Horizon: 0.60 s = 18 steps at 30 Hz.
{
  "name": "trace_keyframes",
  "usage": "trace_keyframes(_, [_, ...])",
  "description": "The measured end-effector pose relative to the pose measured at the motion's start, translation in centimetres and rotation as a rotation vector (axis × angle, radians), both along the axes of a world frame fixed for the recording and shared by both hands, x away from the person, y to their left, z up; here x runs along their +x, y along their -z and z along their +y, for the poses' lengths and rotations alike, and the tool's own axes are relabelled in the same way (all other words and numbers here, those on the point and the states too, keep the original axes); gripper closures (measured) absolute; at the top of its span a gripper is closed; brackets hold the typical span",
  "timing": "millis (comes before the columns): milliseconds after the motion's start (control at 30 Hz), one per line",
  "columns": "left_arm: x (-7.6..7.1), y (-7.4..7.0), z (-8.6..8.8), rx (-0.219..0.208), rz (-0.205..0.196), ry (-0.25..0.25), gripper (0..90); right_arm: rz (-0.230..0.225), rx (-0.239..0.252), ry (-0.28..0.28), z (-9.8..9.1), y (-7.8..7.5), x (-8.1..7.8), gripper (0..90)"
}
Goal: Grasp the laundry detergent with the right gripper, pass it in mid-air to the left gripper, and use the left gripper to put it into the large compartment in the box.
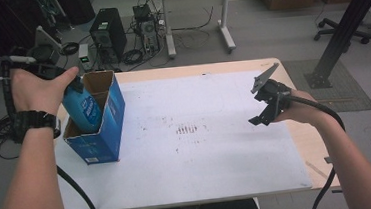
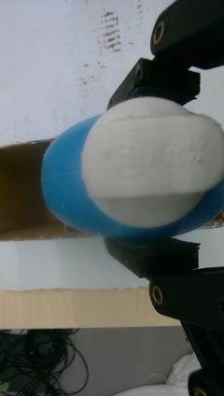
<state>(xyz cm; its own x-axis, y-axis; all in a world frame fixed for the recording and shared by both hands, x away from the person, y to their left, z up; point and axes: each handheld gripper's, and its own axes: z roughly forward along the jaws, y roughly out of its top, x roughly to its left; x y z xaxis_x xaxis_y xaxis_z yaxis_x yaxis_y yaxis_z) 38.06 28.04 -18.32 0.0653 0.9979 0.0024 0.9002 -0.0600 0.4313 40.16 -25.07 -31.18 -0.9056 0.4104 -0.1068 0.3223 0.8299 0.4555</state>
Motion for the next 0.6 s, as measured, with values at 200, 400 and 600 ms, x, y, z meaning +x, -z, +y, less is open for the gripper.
trace_keyframes(200, [0.2, 2.0, -0.1, 0.009, 0.016, 0.002, 38.0, 0.004, -0.003, -0.004, 0.1, 0.3, 0.0, 8.7])
trace_keyframes(400, [0.4, 4.0, -0.1, -0.008, 0.034, 0.005, 38.0, 0.009, -0.006, -0.007, 0.2, 0.6, 0.0, 8.7])
trace_keyframes(600, [0.4, 5.8, -0.2, -0.005, 0.054, -0.001, 38.0, 0.012, -0.006, -0.007, 0.1, 0.8, -0.1, 8.6])
